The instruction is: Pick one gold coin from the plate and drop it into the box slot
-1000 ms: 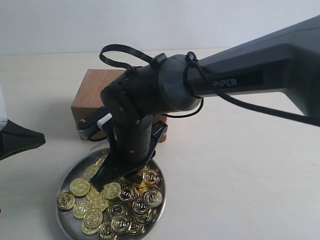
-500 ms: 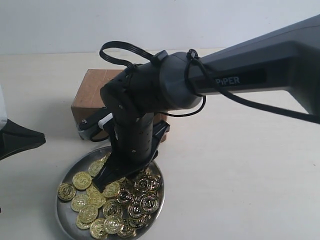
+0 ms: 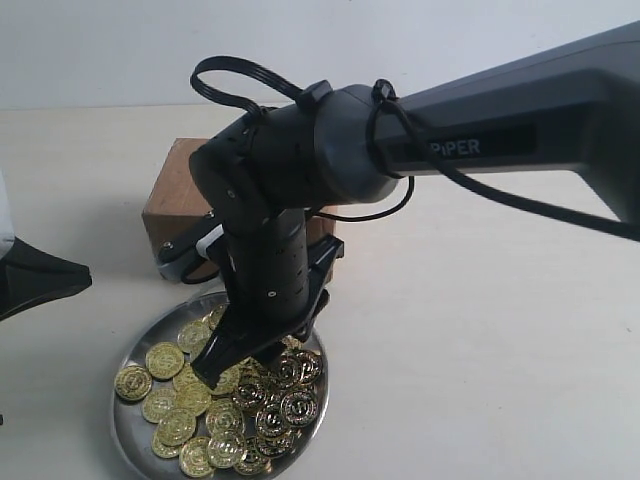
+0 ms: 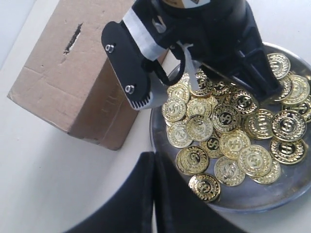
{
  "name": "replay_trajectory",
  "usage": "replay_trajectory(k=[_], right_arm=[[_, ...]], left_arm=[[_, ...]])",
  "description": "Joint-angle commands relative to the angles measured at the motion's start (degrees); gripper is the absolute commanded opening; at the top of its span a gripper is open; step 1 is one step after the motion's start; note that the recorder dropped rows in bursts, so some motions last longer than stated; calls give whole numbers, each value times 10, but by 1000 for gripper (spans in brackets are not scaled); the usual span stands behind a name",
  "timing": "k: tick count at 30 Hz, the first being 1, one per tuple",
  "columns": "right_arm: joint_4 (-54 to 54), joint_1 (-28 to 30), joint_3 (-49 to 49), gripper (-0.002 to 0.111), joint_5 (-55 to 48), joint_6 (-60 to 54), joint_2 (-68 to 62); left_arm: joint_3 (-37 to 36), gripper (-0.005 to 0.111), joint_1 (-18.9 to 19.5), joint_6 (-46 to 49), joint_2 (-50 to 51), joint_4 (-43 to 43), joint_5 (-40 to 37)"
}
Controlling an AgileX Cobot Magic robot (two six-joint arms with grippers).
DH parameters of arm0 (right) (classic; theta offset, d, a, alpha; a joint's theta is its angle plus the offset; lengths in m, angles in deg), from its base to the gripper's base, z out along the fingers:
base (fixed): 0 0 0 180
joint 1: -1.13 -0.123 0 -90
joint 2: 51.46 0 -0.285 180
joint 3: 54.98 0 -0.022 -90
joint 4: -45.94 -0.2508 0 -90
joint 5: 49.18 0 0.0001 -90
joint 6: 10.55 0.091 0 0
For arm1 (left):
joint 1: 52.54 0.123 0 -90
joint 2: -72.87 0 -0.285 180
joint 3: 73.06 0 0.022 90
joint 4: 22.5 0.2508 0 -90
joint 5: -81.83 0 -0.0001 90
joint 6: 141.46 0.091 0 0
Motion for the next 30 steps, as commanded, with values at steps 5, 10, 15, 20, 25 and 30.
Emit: replay_trajectory(k=[5, 10, 15, 20, 25, 30], right_arm=[[-10, 0, -3, 49, -6, -4, 1], [-10, 0, -3, 49, -8, -4, 1], [-6, -8, -3, 49, -10, -4, 1], [40, -39, -3, 49, -9, 14, 1], [79, -47, -3, 49, -12, 34, 1], [80, -47, -3, 49, -22, 34, 0]], left_arm=[[-3, 0, -4, 0, -2, -7, 4], [-3, 0, -4, 0, -2, -8, 4], [-3, 0, -4, 0, -2, -8, 4], [-3, 0, -4, 0, -2, -8, 4], [-3, 0, -4, 0, -2, -8, 4], [-3, 0, -4, 0, -2, -8, 4]])
